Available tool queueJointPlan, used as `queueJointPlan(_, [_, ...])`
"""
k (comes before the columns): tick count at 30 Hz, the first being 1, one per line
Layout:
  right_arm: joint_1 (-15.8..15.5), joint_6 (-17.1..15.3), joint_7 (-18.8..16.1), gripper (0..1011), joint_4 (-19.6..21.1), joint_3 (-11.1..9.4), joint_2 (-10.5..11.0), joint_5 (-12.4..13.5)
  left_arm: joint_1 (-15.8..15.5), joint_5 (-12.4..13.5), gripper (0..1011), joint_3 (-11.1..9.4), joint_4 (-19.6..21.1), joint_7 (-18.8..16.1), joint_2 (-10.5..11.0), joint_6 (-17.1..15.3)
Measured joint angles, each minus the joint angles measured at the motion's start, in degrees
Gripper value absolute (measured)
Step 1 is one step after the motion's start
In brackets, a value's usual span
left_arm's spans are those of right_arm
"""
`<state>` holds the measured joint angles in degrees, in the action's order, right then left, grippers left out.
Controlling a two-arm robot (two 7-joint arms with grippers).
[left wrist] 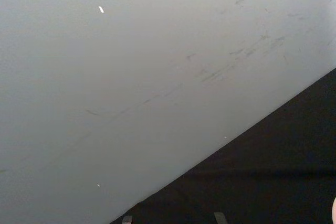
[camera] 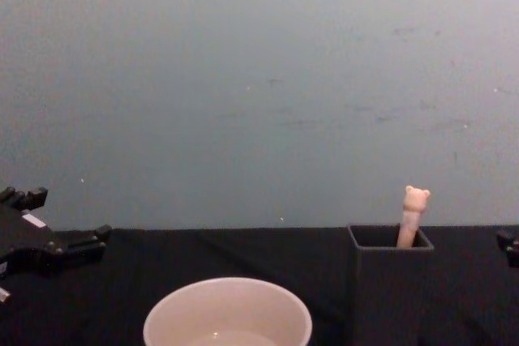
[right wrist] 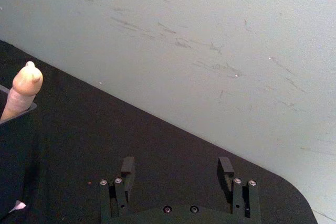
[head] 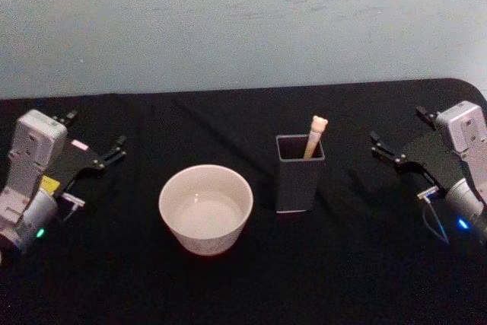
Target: Pick up the stirring spoon with one hand, stir inside the cup, then place it back in its original position.
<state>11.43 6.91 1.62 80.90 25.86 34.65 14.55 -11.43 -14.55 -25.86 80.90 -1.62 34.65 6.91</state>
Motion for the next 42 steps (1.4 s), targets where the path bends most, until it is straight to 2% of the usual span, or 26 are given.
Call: queueJointPlan(42, [0.0, 0.0, 0.0, 1002, 0.0, 0.0, 0.0, 0.0, 0.0, 0.0, 1001, 0.0, 0.0, 0.0, 0.0, 0.0])
